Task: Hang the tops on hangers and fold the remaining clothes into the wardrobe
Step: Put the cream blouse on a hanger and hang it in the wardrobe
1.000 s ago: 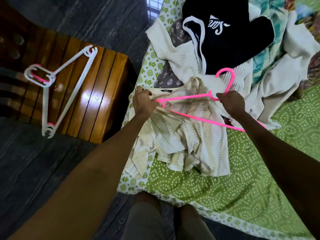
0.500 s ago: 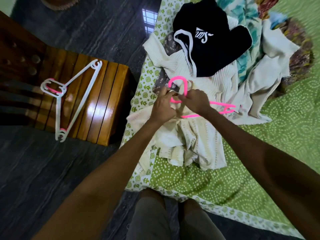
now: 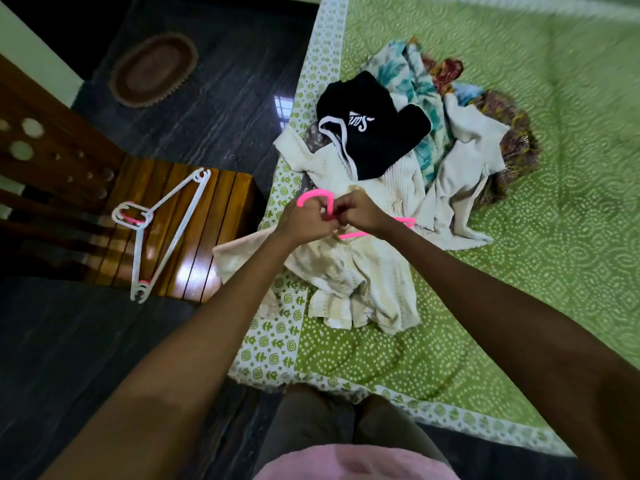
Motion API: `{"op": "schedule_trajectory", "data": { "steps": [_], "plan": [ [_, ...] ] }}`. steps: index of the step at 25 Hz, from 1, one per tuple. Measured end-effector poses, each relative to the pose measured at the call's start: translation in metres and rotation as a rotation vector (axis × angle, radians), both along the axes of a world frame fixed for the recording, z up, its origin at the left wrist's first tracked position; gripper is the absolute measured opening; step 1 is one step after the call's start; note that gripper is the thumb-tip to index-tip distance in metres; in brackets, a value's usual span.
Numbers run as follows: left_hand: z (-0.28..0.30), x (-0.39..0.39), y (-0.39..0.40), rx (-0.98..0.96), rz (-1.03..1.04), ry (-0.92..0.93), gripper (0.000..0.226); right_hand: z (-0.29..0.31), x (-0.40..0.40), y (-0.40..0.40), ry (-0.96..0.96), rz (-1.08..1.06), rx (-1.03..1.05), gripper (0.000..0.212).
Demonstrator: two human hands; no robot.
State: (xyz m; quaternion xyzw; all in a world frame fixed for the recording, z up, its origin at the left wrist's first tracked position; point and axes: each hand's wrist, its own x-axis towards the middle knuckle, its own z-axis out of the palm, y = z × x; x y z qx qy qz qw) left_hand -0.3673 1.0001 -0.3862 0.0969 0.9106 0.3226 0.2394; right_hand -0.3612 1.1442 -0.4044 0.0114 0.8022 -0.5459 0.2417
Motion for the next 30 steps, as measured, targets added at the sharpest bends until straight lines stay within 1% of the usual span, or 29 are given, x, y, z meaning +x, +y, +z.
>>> {"op": "schedule_trajectory", "data": {
  "steps": [3,5,6,8,10,12,14,16,18,19,20,21,22,23,24,25,26,27,28,29,30],
  "plan": [
    [0.033,0.009,-0.006,0.064,-0.062,0.221,0.036,0.05,0.009,0.017,-0.096,0.019,-0.055,0.029],
    [0.054,0.012,-0.012,0.098,-0.014,0.301,0.044,0.077,0.012,0.037,-0.164,0.086,-0.026,0.025],
    [0.066,0.014,-0.016,0.114,0.0,0.318,0.046,0.084,0.012,0.049,-0.227,0.114,-0.014,0.029],
    [0.083,0.014,-0.024,0.131,-0.017,0.352,0.044,0.09,0.012,0.07,-0.401,0.129,-0.012,0.039],
    [0.1,0.017,-0.031,0.146,-0.052,0.412,0.041,0.088,0.015,0.082,-0.498,0.138,-0.037,0.035],
    [0.112,0.018,-0.037,0.187,-0.035,0.454,0.038,0.082,0.019,0.089,-0.543,0.15,-0.137,0.031],
    [0.123,0.02,-0.042,0.253,0.015,0.464,0.039,0.072,0.025,0.091,-0.546,0.185,-0.298,0.036],
    [0.134,0.023,-0.046,0.348,0.042,0.427,0.038,0.058,0.032,0.082,-0.577,0.133,-0.4,0.04],
    [0.143,0.027,-0.05,0.422,0.041,0.388,0.033,0.048,0.035,0.068,-0.521,0.08,-0.306,0.039],
    [0.145,0.029,-0.052,0.437,0.046,0.372,0.031,0.044,0.037,0.056,-0.519,0.066,-0.284,0.043],
    [0.149,0.032,-0.052,0.448,0.046,0.36,0.03,0.043,0.039,0.042,-0.403,0.103,-0.312,0.047],
    [0.152,0.035,-0.052,0.46,0.044,0.353,0.029,0.046,0.04,0.031,-0.243,0.158,-0.344,0.05],
    [0.154,0.039,-0.051,0.47,0.035,0.358,0.03,0.05,0.041,0.02,-0.254,0.121,-0.401,0.05],
    [0.157,0.042,-0.051,0.467,0.028,0.368,0.033,0.052,0.045,0.011,-0.206,0.09,-0.356,0.048],
    [0.158,0.043,-0.051,0.443,0.028,0.382,0.037,0.05,0.043,0.002,-0.225,0.066,-0.321,0.041],
    [0.158,0.042,-0.052,0.403,0.047,0.392,0.039,0.043,0.039,-0.003,-0.214,-0.028,-0.316,0.029],
    [0.158,0.041,-0.054,0.352,0.078,0.411,0.04,0.036,0.036,-0.005,-0.171,-0.174,-0.344,0.014],
    [0.156,0.039,-0.057,0.3,0.121,0.438,0.041,0.031,0.033,-0.002,-0.127,-0.338,-0.372,0.011],
    [0.154,0.037,-0.062,0.245,0.173,0.475,0.042,0.026,0.031,0.008,-0.108,-0.495,-0.376,0.022],
    [0.15,0.034,-0.068,0.183,0.231,0.51,0.043,0.029,0.031,0.019,-0.096,-0.596,-0.366,0.03],
    [0.144,0.032,-0.074,0.12,0.274,0.531,0.043,0.032,0.033,0.03,-0.071,-0.657,-0.366,0.032]
  ]
}}
